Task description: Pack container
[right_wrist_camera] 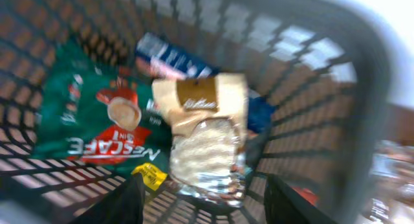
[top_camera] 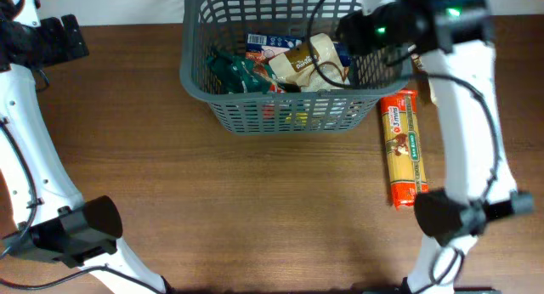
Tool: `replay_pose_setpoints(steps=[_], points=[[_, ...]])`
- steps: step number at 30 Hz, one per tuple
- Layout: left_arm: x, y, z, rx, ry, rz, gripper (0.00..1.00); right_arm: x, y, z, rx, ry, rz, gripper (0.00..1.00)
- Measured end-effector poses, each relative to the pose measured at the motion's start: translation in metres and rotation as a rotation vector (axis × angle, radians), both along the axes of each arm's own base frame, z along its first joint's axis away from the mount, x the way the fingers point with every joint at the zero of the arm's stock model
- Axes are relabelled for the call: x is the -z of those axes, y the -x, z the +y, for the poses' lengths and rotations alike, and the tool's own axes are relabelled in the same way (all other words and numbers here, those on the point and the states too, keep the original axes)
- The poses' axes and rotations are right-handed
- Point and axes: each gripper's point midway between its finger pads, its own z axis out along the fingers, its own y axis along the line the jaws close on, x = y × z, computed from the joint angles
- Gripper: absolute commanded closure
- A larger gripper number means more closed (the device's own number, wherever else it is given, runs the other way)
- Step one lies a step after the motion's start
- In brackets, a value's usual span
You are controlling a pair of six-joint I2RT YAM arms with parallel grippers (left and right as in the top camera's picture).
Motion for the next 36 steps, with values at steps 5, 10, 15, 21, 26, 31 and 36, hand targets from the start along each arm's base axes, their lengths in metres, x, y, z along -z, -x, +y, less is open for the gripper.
replay_pose_setpoints(steps=[5, 10, 15, 21, 26, 31, 36], points=[[0.000, 0.000, 0.000, 0.000, 0.000, 0.000, 0.01, -0.085, 0.047, -0.046, 0.163, -0.034, -0.197, 0.35], [0.000, 0.000, 0.000, 0.000, 0.000, 0.000, 0.01, -0.114, 0.082, -0.124, 0.437, -0.085, -0.243, 0.27], [0.000, 0.000, 0.000, 0.000, 0.000, 0.000, 0.01, -0.076, 0.079, -0.196, 0.682, -0.124, -0.097, 0.25], [0.000, 0.000, 0.000, 0.000, 0.000, 0.000, 0.01, 0.000, 0.053, -0.250, 0.827, -0.204, 0.143, 0.26], [0.000, 0.000, 0.000, 0.000, 0.000, 0.000, 0.01, 0.063, 0.021, -0.264, 0.843, -0.239, 0.297, 0.25], [0.000, 0.000, 0.000, 0.000, 0.000, 0.000, 0.01, 0.121, -0.015, -0.275, 0.847, -0.254, 0.378, 0.13], [0.000, 0.000, 0.000, 0.000, 0.000, 0.000, 0.01, 0.165, -0.041, -0.285, 0.848, -0.256, 0.412, 0.08]])
